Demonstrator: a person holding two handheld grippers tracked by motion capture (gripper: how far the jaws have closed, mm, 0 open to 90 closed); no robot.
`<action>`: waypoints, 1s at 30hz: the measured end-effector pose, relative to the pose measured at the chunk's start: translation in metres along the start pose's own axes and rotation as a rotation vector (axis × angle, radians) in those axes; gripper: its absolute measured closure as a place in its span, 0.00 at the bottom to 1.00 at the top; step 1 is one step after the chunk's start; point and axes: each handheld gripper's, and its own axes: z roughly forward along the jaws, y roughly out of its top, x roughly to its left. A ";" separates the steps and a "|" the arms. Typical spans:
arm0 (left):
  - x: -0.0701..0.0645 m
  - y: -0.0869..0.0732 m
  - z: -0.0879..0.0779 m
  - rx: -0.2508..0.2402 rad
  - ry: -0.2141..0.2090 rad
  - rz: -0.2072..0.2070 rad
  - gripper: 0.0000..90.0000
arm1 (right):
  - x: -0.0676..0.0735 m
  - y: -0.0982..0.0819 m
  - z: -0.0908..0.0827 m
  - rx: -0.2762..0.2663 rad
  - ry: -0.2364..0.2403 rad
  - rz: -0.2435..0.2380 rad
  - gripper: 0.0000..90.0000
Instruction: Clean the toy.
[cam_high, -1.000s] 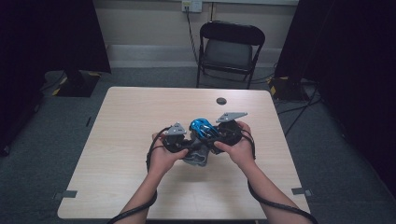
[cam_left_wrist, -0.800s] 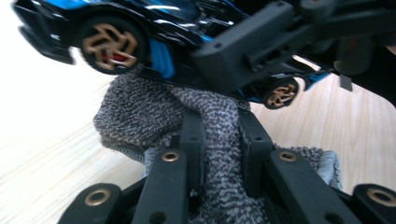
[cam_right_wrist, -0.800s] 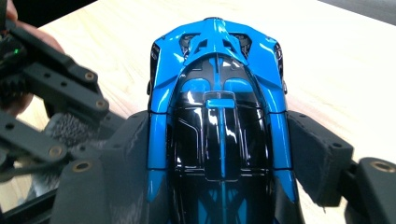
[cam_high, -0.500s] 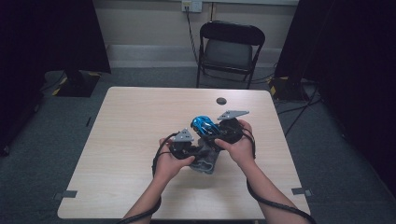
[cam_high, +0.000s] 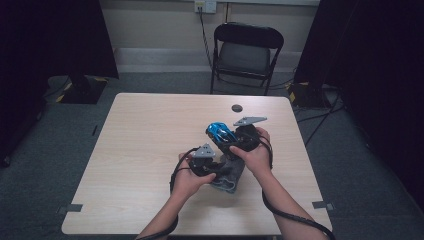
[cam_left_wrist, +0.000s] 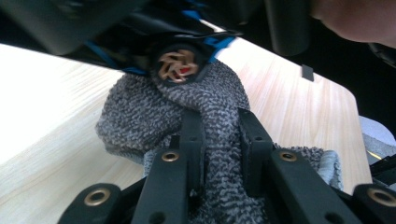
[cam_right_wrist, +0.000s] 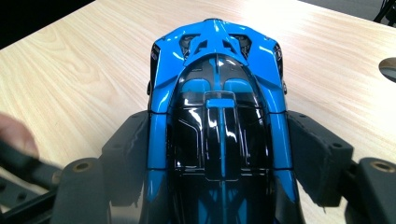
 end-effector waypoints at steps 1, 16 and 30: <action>-0.001 0.000 0.001 0.000 -0.002 0.002 0.84 | 0.000 0.000 0.000 0.000 0.000 0.000 0.31; -0.015 -0.011 0.003 0.040 -0.051 0.036 0.83 | -0.004 0.012 0.013 0.007 -0.003 -0.007 0.31; -0.004 -0.021 -0.027 0.061 0.011 0.034 0.83 | -0.020 0.010 0.011 0.013 -0.034 0.000 0.31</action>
